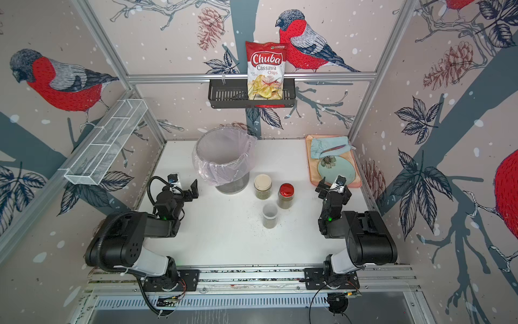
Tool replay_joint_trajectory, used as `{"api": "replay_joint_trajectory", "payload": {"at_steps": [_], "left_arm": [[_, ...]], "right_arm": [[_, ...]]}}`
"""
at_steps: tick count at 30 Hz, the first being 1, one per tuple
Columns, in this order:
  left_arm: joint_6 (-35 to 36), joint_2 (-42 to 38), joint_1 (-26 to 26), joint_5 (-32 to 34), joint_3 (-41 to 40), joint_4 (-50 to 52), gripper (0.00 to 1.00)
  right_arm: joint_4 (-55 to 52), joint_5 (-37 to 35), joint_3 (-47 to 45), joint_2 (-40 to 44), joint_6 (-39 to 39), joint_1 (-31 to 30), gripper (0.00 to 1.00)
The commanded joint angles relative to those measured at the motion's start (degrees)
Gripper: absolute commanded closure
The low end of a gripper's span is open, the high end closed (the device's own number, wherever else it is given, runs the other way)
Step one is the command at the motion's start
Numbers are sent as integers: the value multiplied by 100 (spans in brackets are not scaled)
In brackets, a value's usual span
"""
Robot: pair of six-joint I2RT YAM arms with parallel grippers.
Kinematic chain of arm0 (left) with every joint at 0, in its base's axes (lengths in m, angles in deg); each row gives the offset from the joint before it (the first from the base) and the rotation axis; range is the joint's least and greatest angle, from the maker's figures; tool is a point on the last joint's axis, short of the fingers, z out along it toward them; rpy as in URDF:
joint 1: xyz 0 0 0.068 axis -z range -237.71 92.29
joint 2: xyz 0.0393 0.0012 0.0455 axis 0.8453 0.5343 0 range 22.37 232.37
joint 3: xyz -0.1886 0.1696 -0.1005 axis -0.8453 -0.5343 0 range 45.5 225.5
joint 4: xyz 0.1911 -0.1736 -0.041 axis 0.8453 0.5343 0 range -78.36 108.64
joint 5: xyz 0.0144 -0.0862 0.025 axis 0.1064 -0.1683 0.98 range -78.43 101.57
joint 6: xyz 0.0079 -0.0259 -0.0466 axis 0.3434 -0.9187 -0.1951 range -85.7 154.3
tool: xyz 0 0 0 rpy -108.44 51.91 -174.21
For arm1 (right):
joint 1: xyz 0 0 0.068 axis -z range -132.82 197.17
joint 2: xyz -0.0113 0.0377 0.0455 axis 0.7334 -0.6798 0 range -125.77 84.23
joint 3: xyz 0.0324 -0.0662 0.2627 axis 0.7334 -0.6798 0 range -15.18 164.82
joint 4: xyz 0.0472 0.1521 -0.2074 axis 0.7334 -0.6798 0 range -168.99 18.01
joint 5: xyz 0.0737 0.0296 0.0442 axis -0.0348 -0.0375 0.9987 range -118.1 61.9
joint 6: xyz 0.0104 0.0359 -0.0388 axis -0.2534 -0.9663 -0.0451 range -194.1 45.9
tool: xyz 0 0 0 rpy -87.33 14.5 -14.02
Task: Empty moldy mung beans from jars
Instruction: Pick up the jar from the center of the board.
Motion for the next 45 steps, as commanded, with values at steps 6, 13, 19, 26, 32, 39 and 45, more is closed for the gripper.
{"api": "replay_joint_trajectory", "payload": {"at_steps": [6,13,19,26,32,39,45], "left_arm": [[30,-6,7,53,29,-120,1],[29,-6,6,60,29,-115,1],[26,-6,1,57,29,-106,1],[43,3,13,86,46,-90,1],[42,-6,22,99,38,-96,1],[-20,-423,129,591,-257,-289,1],[-506,-1758,341,1716,-77,1238,1]], "right_arm": [[102,30,-8,32,-13,-5,0],[94,47,1,23,-18,-3,0],[95,48,1,21,-22,3,0],[86,45,1,25,-19,-5,0],[96,38,-8,28,-14,-5,0],[37,-242,-126,421,70,-147,0],[-2508,-1004,761,1814,-474,-713,0]]}}
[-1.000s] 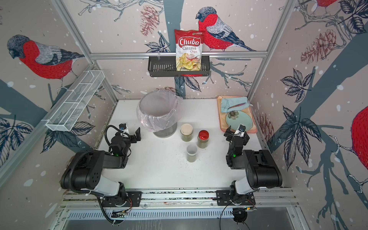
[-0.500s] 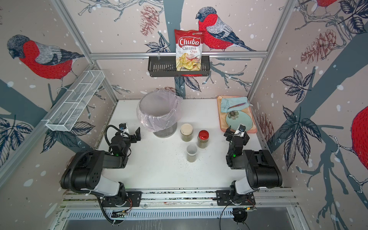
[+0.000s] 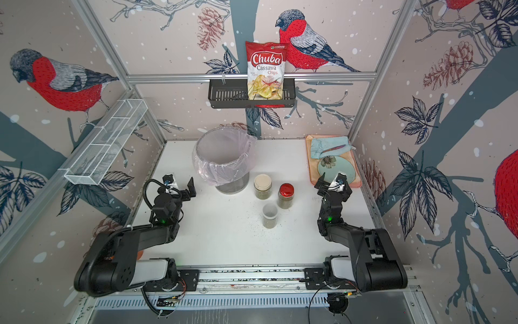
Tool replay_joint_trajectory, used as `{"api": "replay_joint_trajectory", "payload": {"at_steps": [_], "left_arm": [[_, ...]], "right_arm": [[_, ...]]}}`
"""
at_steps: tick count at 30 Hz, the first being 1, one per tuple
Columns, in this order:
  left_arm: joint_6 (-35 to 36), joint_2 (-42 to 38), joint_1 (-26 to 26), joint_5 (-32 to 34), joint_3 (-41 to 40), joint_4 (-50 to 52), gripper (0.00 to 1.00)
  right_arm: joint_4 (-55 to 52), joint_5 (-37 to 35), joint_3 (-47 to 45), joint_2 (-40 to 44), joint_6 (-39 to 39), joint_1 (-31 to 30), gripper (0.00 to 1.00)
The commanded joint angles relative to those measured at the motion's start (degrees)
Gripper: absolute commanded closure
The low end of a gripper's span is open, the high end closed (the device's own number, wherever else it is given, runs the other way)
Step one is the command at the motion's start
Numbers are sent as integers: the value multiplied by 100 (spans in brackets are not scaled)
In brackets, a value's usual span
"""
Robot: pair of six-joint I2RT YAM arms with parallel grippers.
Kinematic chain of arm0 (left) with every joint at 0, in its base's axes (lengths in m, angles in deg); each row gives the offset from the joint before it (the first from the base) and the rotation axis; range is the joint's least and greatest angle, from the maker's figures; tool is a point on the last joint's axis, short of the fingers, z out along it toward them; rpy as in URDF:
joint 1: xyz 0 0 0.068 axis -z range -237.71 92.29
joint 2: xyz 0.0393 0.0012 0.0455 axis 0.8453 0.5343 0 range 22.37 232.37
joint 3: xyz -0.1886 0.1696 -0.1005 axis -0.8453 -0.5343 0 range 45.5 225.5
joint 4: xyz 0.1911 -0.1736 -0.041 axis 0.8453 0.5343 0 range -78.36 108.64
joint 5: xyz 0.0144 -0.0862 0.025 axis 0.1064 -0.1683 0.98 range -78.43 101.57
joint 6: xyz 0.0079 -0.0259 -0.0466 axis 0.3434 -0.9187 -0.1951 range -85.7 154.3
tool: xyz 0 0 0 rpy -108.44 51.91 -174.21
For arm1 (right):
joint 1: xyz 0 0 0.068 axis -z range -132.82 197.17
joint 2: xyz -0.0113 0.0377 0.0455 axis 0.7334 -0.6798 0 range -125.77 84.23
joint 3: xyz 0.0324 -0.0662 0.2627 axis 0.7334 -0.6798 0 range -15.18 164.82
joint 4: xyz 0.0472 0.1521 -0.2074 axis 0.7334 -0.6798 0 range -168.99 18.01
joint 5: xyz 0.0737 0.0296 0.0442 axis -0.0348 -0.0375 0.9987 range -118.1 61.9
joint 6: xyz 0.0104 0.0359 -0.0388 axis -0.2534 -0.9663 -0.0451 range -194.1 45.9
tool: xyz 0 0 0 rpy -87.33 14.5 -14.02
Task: Empty moldy mung beans from jars
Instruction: Pick up the jar from the center of the board.
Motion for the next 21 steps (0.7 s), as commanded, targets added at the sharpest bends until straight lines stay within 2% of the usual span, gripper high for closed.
{"api": "replay_joint_trajectory", "payload": {"at_steps": [1,3,5,7,9,10,11,13,14,16,18,19,21], "left_arm": [[-384,-599,135,914,88,734,1],[-476,-1077,326,1308,118,967,1],[-918,-1532,432,1805,235,1397,1],[-1987,-1929,435,2658,486,2355,1],[-3827,-2272,421,3454,998,4021,1],[-4060,-2372,409,3465,1160,4362,1],[-3957,-2464,414,3348,1228,4305,1],[-3423,-2566,409,2738,1182,3692,1],[-3244,-2618,415,2379,1218,3684,1],[-3593,-2724,408,2286,1398,4148,1],[-5011,-2867,413,2990,1482,5086,1],[-5318,-2929,348,3002,1510,5340,1],[-4626,-3057,142,2169,1548,5063,1]], "right_arm": [[-1968,-521,730,516,-740,-310,0],[-3350,-1082,1442,685,-1408,-634,0],[-4321,-1003,2036,765,-1693,-734,0],[-4996,-681,2450,821,-1920,-734,0],[-5687,-863,2733,1012,-2675,-751,0],[-5799,-835,2778,1136,-2860,-734,0],[-5612,-522,2770,1272,-2748,-715,0],[-5330,254,2868,1426,-2461,-663,0],[-5424,418,3022,1475,-2549,-631,0],[-5536,732,3234,1563,-2786,-504,0],[-5585,1548,3480,1558,-2645,-285,0],[-5798,1778,3711,1465,-2538,-242,0],[-6300,1871,4211,1241,-2325,-288,0]]}}
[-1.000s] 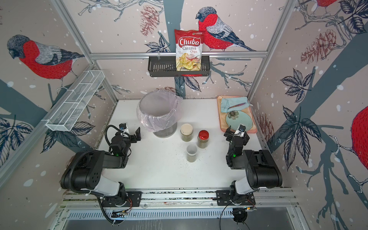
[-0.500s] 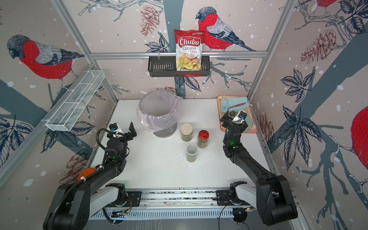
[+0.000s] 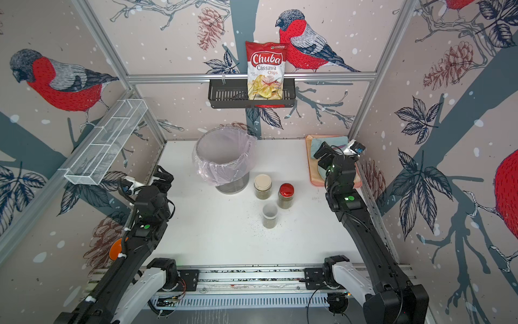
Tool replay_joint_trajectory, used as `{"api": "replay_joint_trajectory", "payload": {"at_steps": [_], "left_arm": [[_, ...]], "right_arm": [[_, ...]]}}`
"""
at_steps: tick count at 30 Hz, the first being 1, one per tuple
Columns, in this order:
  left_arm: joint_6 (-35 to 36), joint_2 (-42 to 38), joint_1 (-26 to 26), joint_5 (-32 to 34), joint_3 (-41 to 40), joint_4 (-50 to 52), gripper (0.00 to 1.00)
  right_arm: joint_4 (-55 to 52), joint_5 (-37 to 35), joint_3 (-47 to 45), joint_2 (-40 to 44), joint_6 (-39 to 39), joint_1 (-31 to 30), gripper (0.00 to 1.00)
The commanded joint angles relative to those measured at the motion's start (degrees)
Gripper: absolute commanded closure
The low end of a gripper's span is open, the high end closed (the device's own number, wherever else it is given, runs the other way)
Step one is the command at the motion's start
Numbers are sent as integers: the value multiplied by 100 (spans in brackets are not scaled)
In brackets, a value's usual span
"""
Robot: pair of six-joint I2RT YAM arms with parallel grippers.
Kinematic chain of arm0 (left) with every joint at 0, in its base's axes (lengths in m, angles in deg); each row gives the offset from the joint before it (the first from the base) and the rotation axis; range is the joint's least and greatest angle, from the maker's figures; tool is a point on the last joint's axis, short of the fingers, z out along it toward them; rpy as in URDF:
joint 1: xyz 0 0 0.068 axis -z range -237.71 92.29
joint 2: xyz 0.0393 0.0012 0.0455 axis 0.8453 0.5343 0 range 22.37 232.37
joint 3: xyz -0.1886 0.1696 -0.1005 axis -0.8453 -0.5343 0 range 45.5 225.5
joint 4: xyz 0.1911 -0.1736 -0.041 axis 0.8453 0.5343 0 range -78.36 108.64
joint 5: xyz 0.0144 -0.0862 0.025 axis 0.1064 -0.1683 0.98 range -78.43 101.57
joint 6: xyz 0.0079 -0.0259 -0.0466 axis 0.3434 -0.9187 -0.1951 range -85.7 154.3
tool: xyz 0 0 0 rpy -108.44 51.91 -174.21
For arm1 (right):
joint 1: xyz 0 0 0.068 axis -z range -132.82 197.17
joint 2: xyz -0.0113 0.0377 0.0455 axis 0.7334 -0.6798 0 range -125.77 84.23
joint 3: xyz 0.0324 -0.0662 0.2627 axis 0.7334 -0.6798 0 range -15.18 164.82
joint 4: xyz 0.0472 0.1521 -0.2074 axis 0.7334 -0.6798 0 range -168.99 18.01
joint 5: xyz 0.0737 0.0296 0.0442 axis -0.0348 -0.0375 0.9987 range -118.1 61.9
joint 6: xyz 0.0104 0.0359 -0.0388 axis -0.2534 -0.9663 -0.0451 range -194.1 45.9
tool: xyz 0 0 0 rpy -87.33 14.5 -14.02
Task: Empty moldy mung beans from jars
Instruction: Pick up the jar from the center of the board.
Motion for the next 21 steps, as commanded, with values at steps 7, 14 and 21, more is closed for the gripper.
{"api": "replay_joint_trajectory", "payload": {"at_steps": [7,14,21], "left_arm": [[917,245,97,-1655,1112,738,1],[1986,566,1493,-1360,2284,1554,1],[2690,513,1758,-2877,2707,2084,1]], "right_arm": [[-1542,299,1644,-939,671,-689,0],[-3052,-227,3269,-1928,1201,-1764,0],[-4902,913,4141,-2454,1275,-2265,0]]}}
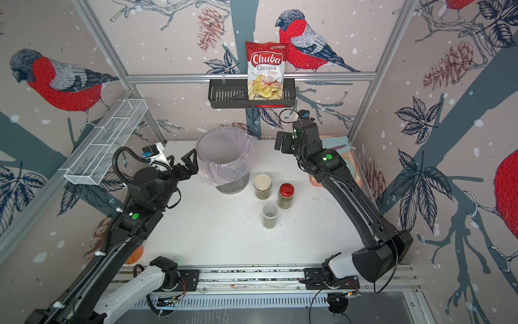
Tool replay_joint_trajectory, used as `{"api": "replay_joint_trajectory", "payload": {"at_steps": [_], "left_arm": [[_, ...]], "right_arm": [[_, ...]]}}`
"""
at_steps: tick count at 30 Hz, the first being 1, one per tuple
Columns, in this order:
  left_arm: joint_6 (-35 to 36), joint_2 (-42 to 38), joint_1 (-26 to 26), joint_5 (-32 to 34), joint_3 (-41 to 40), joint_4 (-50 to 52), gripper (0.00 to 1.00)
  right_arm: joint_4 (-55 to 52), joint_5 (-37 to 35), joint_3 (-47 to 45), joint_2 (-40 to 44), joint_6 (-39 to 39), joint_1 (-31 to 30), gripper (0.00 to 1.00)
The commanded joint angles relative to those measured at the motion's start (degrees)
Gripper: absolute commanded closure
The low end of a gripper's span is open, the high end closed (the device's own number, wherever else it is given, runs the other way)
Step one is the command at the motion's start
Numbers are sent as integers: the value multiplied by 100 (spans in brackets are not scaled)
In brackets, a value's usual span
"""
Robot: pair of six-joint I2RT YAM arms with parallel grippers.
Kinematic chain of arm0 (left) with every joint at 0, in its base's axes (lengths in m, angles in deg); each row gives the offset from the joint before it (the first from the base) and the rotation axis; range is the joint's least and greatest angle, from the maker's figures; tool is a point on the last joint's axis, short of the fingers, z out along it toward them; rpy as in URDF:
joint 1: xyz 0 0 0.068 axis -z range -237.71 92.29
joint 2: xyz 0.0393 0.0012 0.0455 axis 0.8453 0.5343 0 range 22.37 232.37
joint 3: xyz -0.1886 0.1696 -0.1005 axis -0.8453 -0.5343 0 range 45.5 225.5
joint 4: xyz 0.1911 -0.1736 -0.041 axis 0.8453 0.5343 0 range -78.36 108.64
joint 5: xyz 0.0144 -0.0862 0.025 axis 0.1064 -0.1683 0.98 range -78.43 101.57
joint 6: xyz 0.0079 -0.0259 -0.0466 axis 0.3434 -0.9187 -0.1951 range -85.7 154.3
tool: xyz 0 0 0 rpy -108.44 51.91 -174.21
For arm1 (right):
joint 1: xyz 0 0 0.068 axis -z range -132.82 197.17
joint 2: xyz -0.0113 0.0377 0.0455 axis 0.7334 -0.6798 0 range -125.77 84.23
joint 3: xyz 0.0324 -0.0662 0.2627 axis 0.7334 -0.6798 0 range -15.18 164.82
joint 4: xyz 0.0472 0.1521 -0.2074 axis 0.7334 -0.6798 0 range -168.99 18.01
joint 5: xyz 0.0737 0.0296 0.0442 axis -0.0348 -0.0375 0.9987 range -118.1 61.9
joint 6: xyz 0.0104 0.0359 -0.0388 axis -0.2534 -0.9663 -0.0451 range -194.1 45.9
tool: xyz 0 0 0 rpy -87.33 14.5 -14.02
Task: Empty moldy mung beans from jars
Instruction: Pick up the jar from the center of the board.
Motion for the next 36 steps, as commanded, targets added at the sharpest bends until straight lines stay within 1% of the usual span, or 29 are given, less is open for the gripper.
{"api": "replay_joint_trajectory", "payload": {"at_steps": [1,2,4,5,7,9,13,15,19,24,28,33,36], "left_arm": [[463,-14,52,-779,230,486,1],[566,-82,65,-935,202,452,2],[607,-208,80,-1029,65,347,1],[679,-223,79,-1125,27,305,2],[731,-208,86,-1203,3,307,1],[851,-180,79,-1412,-15,269,1],[1028,-243,80,-1925,-118,87,1],[1194,-361,79,-1972,-256,-15,1],[1267,-411,82,-1918,-312,13,1],[1110,-281,78,-2008,-369,-10,1],[1055,-285,79,-1909,-472,-19,1],[1077,-412,78,-1821,-506,2,1],[1112,-426,79,-1816,-516,26,1]], "right_arm": [[-1405,606,199,-140,59,-247,1],[-1646,677,205,-173,41,-370,2],[-1965,861,134,-174,-26,-652,7],[-2120,957,66,-152,-79,-814,7],[-2302,1021,-164,-102,-256,-1090,9],[-2421,1033,-454,-84,-441,-1322,12],[-2796,1035,-674,-186,-648,-1481,15],[-2789,969,-820,-156,-739,-1555,16],[-2589,1086,-1128,-132,-945,-1676,16],[-2612,1068,-1183,-233,-1232,-2076,12],[-2695,1032,-1284,-370,-1347,-2154,11],[-2951,627,-1277,-520,-1437,-2158,7],[-2978,615,-1233,-619,-1430,-2145,5]]}}
